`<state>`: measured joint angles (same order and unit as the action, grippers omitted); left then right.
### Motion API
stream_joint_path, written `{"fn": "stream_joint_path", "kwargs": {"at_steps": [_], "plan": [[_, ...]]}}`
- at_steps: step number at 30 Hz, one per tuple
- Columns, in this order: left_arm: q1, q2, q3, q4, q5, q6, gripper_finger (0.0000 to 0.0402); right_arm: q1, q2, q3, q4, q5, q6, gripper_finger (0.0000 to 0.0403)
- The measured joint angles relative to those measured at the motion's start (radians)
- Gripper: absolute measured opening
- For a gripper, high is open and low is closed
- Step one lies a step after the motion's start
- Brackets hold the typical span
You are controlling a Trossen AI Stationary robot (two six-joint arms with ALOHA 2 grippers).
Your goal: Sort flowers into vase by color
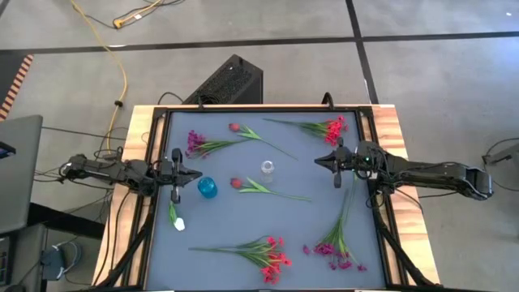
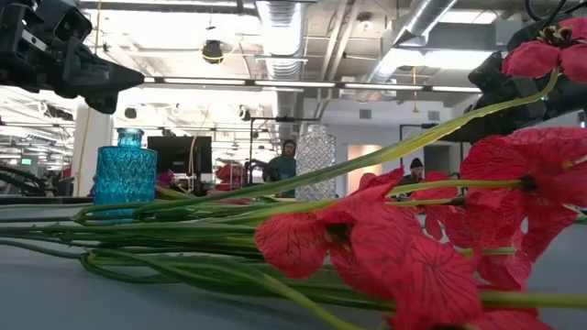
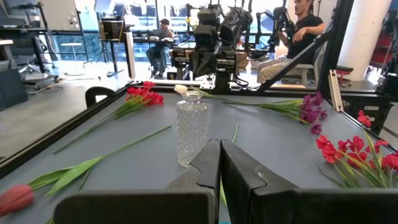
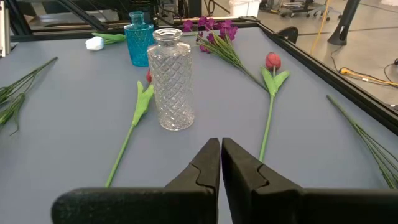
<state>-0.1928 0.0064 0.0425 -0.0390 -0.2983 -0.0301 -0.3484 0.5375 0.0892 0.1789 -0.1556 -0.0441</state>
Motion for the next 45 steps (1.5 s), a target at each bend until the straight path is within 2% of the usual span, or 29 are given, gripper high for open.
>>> {"fn": "stream_joint_path", "kwargs": {"at_steps": [4, 11, 22, 24, 27, 30, 36, 43, 45], "plan": [[0.000, 0.000, 0.000, 0.000, 0.000, 0.001, 0.0000, 0.000, 0.000, 0.000, 0.000, 0.000, 0.000, 0.0045], [0.000, 0.000, -0.003, 0.042, -0.051, 0.196, 0.0000, 0.000, 0.000, 0.000, 0.000, 0.000, 0.000, 0.0045], [0.000, 0.000, -0.001, 0.016, -0.066, 0.189, 0.0000, 0.000, 0.000, 0.000, 0.000, 0.000, 0.000, 0.0045], [0.000, 0.000, -0.002, 0.034, -0.066, 0.109, 0.0000, 0.000, 0.000, 0.000, 0.000, 0.000, 0.000, 0.0045], [0.000, 0.000, -0.002, 0.059, -0.078, -0.156, 0.0000, 0.000, 0.000, 0.000, 0.000, 0.000, 0.000, 0.0045], [0.002, 0.000, -0.002, 0.048, -0.168, -0.276, 0.0000, 0.000, 0.000, 0.000, 0.000, 0.000, 0.000, 0.0045], [0.003, 0.000, -0.002, 0.053, -0.386, -0.404, 0.0000, 0.000, 0.000, 0.000, 0.000, 0.000, 0.000, 0.0045], [0.003, 0.000, -0.001, 0.056, -0.570, -0.481, 0.0000, 0.000, 0.000, 0.000, 0.001, 0.000, 0.001, 0.0045], [0.003, 0.000, -0.001, 0.057, -0.580, -0.531, 0.0000, 0.000, 0.000, 0.000, 0.001, 0.000, 0.002, 0.0045]]}}
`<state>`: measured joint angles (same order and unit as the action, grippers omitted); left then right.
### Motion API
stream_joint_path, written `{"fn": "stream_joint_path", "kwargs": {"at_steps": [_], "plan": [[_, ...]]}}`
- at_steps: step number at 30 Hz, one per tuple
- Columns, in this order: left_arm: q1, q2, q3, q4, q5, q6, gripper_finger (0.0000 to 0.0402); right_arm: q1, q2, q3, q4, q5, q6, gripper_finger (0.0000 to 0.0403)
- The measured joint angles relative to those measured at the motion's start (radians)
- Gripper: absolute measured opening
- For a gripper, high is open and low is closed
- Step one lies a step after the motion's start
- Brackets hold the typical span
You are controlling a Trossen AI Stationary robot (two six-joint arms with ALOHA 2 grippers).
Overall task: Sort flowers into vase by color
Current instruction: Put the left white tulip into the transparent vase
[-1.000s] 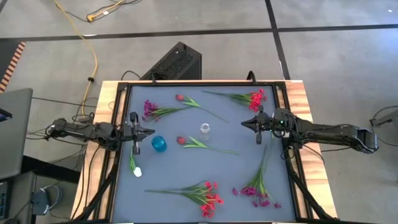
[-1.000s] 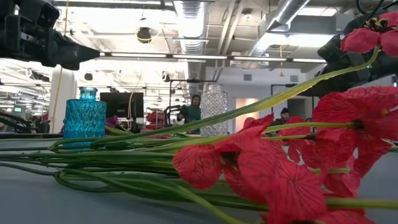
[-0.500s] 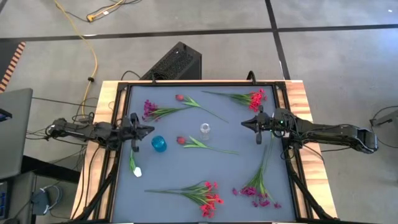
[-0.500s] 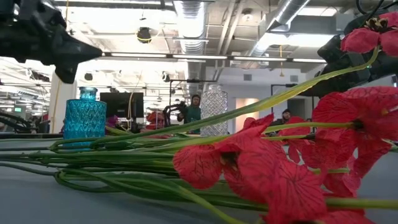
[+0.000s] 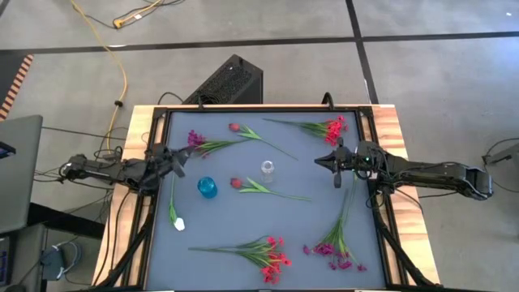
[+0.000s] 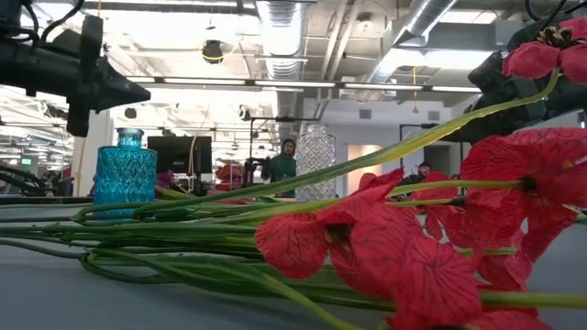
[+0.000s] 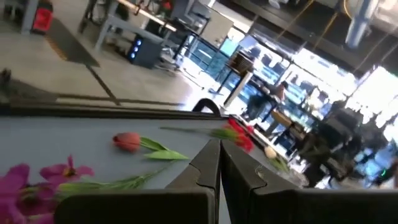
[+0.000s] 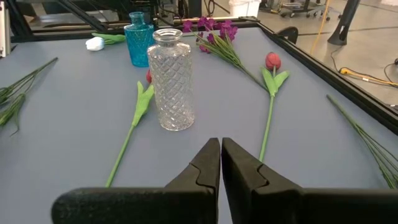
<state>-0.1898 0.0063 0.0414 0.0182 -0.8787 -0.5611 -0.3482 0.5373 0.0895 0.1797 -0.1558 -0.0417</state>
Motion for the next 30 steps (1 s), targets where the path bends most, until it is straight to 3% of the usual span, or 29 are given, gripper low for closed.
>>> {"fn": "stream_joint_path", "kwargs": {"at_steps": [4, 8, 11, 15, 21, 30], "plan": [[0.000, 0.001, 0.000, 0.034, 0.112, 0.086, 0.0000, 0.000, 0.000, 0.000, 0.016, 0.000, 0.081, 0.0045], [0.000, 0.043, 0.001, 0.224, 0.231, 0.207, 0.0000, 0.000, 0.000, 0.000, 0.072, 0.000, 0.128, 0.0045], [0.000, 0.115, 0.017, 0.314, 0.245, 0.264, 0.0000, 0.000, 0.000, 0.004, 0.109, 0.000, 0.143, 0.0045], [0.000, 0.264, 0.107, 0.265, 0.234, 0.277, 0.0000, -0.001, 0.000, 0.041, 0.086, 0.000, 0.157, 0.0045], [0.000, 0.494, 0.352, -0.015, 0.229, 0.311, 0.0000, -0.001, 0.000, 0.118, -0.026, 0.000, 0.133, 0.0049], [0.000, 0.743, 0.786, -0.544, 0.179, 0.191, 0.0021, -0.001, 0.000, 0.233, -0.201, 0.000, 0.137, 0.0069]]}}
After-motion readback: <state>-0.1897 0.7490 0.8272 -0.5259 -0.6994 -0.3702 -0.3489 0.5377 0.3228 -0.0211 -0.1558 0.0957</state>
